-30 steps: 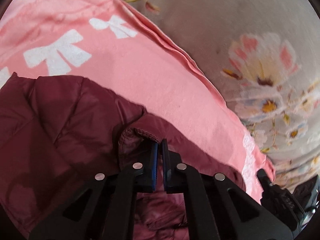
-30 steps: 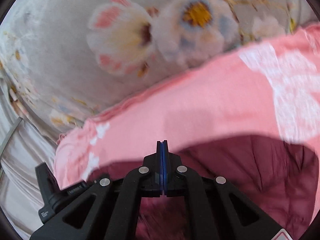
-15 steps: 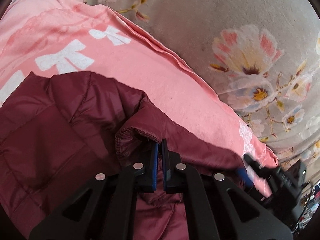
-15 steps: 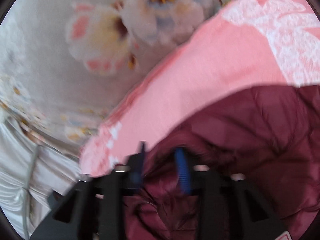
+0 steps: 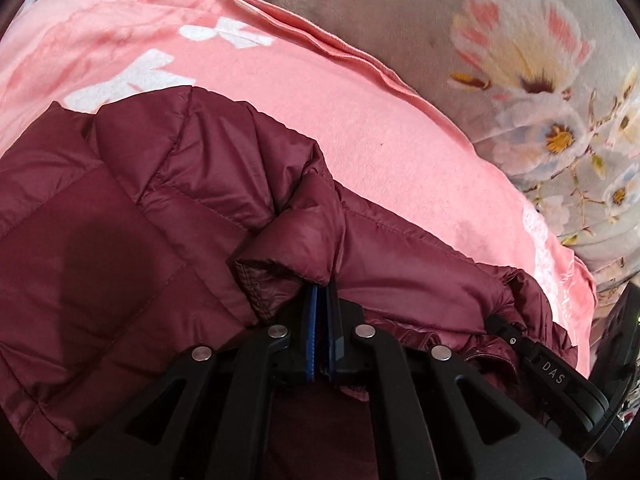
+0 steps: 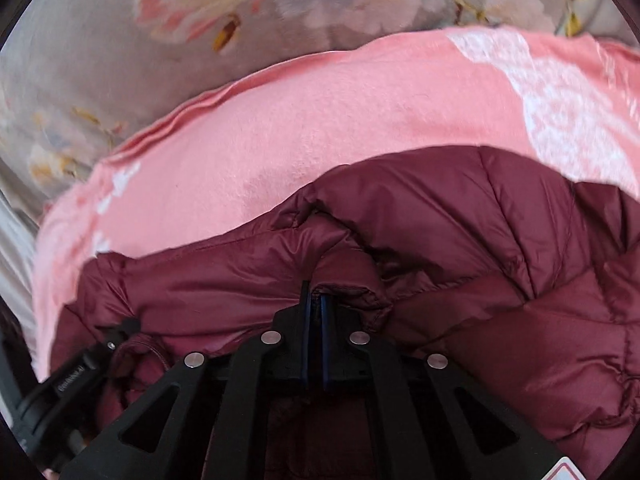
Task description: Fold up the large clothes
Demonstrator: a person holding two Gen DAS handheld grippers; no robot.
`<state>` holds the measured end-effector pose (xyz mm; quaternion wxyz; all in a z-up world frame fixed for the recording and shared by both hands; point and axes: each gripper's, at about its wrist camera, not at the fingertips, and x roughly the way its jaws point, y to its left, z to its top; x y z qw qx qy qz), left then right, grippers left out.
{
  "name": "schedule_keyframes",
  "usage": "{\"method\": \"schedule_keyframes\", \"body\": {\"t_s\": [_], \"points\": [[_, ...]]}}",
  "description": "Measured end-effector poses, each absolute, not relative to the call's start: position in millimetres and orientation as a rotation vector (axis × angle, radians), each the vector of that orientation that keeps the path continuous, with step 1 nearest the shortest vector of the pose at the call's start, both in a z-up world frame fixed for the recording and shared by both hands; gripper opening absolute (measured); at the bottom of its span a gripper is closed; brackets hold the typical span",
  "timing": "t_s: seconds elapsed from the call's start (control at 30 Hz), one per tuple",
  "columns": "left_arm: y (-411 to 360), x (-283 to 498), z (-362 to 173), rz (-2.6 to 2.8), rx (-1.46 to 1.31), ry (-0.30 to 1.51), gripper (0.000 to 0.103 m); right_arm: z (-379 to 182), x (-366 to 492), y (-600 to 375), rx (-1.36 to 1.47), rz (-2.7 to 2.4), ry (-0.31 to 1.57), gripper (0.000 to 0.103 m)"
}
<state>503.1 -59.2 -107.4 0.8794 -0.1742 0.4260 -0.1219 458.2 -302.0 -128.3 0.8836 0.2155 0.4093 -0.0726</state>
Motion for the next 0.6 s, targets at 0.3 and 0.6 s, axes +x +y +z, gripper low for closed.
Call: {"method": "schedule_keyframes", "body": {"t_s": [0.3, 0.6], "points": [[-61, 503, -105, -0.260, -0.333, 0.888, 0.004, -61, 407, -289, 0.434, -0.146, 0.655, 0.018], [-55, 490, -85, -0.292, -0.345, 0.873, 0.006, -116, 469, -272, 0.375, -0.098, 0.863, 0.004]]}}
